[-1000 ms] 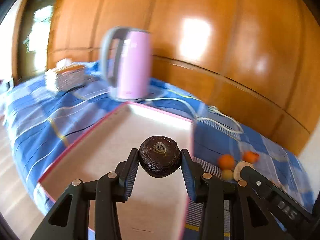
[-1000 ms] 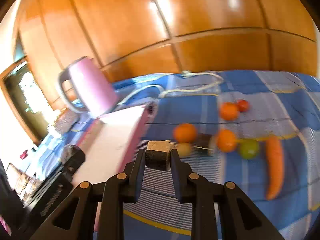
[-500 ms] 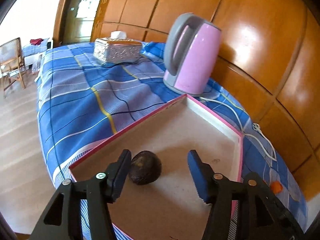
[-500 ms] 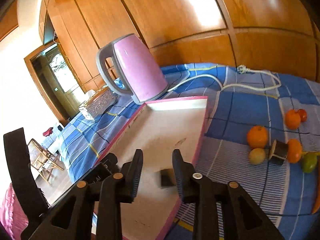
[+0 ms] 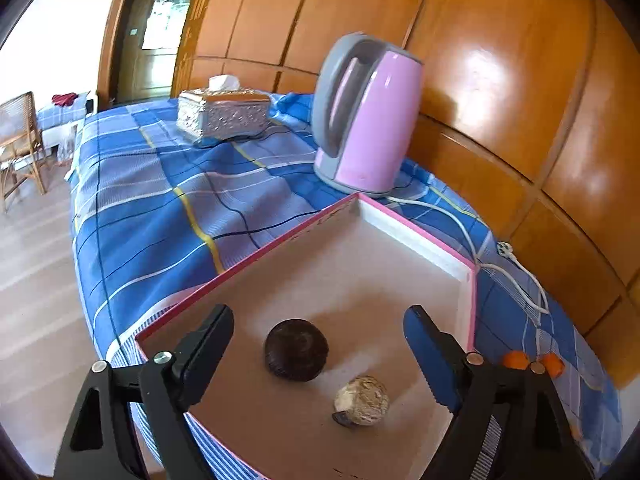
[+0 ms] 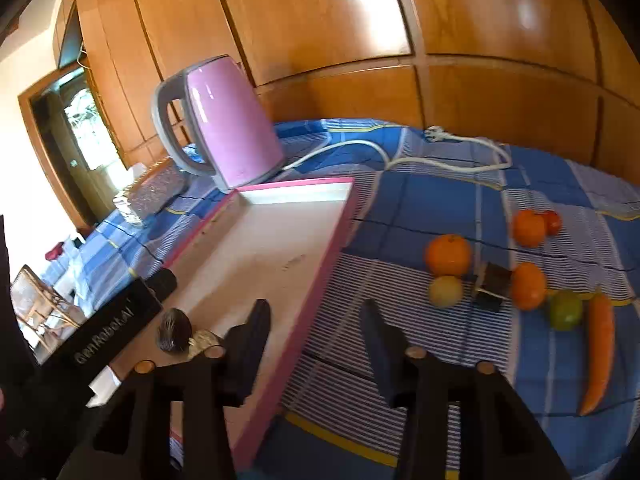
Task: Organize fruits
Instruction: 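Return both tools to the produce beside the tray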
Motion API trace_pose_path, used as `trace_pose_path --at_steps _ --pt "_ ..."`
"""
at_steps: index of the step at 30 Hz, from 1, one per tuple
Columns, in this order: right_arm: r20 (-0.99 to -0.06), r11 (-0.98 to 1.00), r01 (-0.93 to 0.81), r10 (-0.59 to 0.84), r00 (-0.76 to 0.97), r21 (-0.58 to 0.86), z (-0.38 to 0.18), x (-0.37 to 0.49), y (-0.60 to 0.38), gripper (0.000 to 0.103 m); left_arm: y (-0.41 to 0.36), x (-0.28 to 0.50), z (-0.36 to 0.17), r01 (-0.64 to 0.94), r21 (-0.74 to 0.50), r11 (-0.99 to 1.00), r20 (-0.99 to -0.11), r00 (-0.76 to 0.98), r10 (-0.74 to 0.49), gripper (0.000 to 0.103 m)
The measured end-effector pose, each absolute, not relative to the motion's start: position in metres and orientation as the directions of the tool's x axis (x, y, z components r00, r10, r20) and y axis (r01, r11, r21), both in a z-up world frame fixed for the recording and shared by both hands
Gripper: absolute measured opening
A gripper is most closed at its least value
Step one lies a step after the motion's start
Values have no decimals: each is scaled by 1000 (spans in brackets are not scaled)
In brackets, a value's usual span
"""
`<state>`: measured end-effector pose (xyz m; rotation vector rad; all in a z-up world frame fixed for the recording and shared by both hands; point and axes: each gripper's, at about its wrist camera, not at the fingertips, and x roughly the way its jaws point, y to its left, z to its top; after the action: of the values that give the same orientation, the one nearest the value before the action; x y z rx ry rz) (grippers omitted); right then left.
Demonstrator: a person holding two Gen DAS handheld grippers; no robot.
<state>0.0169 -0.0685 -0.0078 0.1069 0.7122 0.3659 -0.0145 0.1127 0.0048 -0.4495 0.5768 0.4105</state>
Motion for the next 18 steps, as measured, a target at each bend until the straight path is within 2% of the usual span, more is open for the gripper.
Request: trace_pose_path --at_steps 10,13,18 --pt "-650 967 -152 250 718 204 -10 9 -105 49 85 -12 12 -355 -232 906 -570 804 169 98" --pt "-659 970 -98 223 719 221 -11 7 -120 49 76 -13 14 -321 -203 925 -560 813 159 98" --pt "-656 970 -6 170 735 244 -8 0 -150 49 57 -10 12 -210 -176 962 -568 820 75 98"
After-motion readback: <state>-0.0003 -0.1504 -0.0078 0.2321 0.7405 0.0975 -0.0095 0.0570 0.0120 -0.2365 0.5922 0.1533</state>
